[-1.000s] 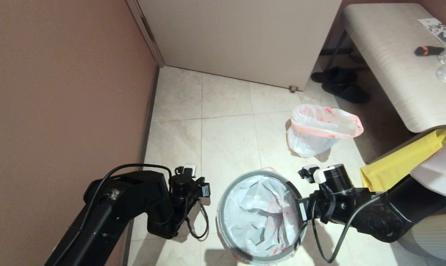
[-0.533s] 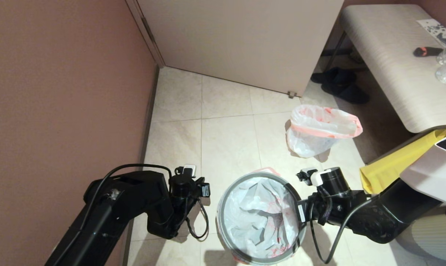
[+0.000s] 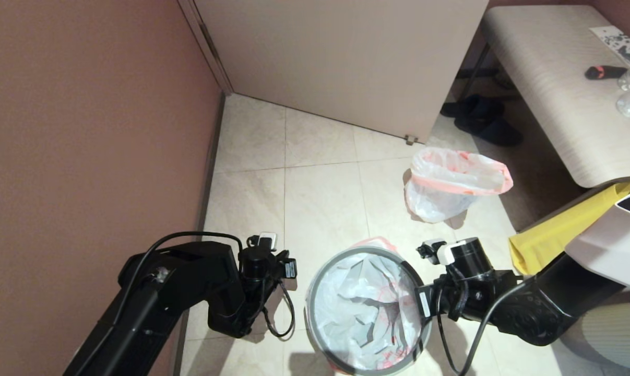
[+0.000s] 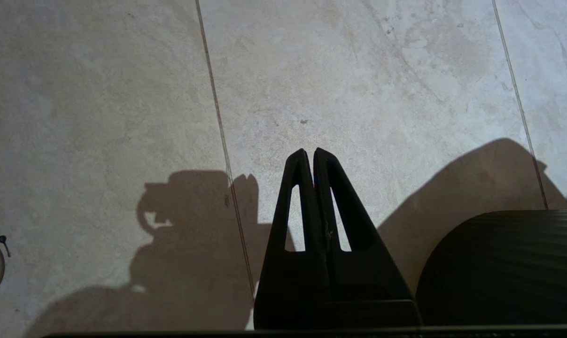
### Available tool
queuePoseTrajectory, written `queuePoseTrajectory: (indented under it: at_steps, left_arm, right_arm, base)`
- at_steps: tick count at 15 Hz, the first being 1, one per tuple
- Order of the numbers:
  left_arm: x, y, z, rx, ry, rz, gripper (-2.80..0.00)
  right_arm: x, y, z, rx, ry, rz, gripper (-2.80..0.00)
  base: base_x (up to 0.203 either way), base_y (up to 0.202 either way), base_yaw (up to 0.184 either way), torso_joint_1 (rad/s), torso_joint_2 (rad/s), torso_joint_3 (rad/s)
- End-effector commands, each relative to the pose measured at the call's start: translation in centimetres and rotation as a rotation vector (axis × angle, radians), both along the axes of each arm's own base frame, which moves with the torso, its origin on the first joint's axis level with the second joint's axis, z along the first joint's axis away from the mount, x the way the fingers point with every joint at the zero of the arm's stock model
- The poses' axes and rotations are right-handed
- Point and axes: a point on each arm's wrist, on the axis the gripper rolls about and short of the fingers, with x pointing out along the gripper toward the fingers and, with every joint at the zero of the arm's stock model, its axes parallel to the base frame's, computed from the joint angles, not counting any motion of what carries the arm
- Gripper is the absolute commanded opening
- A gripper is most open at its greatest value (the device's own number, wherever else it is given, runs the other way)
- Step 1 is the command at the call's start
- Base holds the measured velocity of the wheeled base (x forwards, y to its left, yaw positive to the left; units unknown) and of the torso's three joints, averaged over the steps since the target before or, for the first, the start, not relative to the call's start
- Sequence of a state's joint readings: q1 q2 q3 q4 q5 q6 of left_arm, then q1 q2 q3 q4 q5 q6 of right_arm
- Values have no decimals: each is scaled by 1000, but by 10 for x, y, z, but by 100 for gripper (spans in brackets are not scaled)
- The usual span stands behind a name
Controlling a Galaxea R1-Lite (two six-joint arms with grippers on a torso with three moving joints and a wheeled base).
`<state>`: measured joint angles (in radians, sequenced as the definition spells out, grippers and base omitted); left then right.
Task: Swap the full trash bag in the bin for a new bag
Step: Place the trash can ring on the trash can
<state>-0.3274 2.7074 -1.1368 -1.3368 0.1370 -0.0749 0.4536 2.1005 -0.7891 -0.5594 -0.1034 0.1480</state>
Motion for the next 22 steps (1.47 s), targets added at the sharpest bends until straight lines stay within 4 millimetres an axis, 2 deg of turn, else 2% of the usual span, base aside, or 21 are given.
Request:
queuePoseTrajectory:
  at_steps: [1,7,13,22]
  left_arm:
    - [0,0,0,-2,-5,2,-280]
    - [0,0,0,-2,-5,1,-280]
    - [0,0,0,-4,-6,2,-280]
    - [0,0,0,-2,-6,0,-280]
  right_arm:
    - [-1,0,4,6,-15,0,-280]
    - [-1,2,0,2,-5,3,-280]
    - [4,3,-19,-18,35,1,-280]
    - [4,3,-18,-15,28,2,-280]
  base:
    - [0,0,0,0,0,0]
    - [0,0,0,0,0,0]
    - [0,0,0,0,0,0]
    - [0,0,0,0,0,0]
